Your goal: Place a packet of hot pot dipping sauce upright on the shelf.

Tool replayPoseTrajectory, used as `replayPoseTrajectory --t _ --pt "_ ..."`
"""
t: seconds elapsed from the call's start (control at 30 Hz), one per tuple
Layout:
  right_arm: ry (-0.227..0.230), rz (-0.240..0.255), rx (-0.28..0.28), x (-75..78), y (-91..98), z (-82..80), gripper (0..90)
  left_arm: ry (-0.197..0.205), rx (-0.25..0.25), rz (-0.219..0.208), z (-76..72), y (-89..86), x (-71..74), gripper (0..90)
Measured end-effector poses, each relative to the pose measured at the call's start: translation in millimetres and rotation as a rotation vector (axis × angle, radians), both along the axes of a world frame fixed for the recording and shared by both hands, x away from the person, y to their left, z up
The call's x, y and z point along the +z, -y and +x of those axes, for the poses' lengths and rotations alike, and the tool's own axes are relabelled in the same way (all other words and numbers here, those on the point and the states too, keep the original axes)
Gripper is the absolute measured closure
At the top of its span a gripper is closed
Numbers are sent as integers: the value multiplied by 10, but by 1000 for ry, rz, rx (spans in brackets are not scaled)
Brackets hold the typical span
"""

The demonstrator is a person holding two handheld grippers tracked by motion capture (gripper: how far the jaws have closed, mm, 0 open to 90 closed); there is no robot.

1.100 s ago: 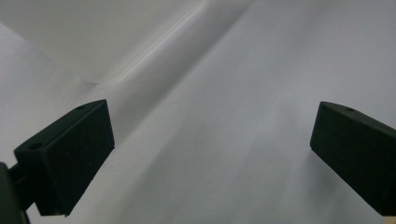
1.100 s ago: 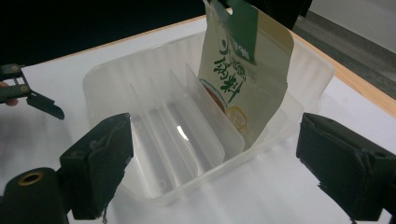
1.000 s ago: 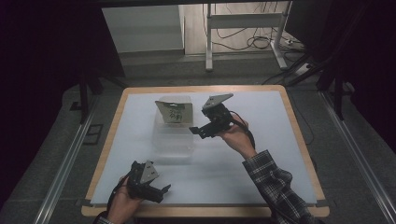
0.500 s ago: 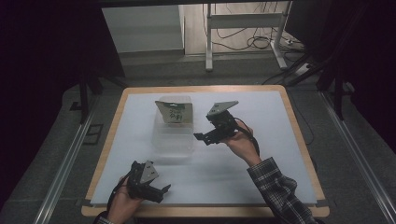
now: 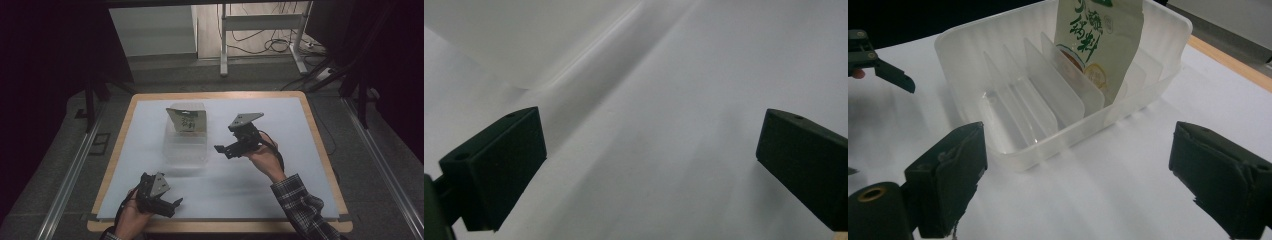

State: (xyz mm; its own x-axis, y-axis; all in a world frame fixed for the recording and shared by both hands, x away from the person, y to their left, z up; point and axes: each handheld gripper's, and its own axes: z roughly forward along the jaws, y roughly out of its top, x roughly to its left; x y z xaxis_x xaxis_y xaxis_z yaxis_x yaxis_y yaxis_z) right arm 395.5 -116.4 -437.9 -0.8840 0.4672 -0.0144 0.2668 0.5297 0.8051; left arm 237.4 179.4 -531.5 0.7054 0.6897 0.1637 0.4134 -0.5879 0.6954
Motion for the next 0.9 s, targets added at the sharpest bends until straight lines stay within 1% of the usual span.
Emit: replayPoseTrajectory --t 0.23,0.27,0.37,0.4,0.5,0.67,0.9 --pt "0 -4 -10 -8 64 -38 74 -1 2 -3 -2 2 -2 0" --pt "-4 -3 -13 -14 88 -50 73 -2 -1 4 -3 -1 1 0" --pt "-3 -9 -19 -23 110 -67 71 -2 -1 4 -4 0 1 0" --pt "-1 -20 -23 -30 135 -85 71 -1 -1 4 -4 0 2 0" --pt "0 -24 -28 -36 177 -114 68 -2 1 -1 -6 4 -1 0" --pt "-13 -11 -36 -54 216 -155 64 -2 -3 5 -6 0 3 0" --pt "-18 -36 -30 -112 258 -248 50 2 1 1 -8 -5 7 0"
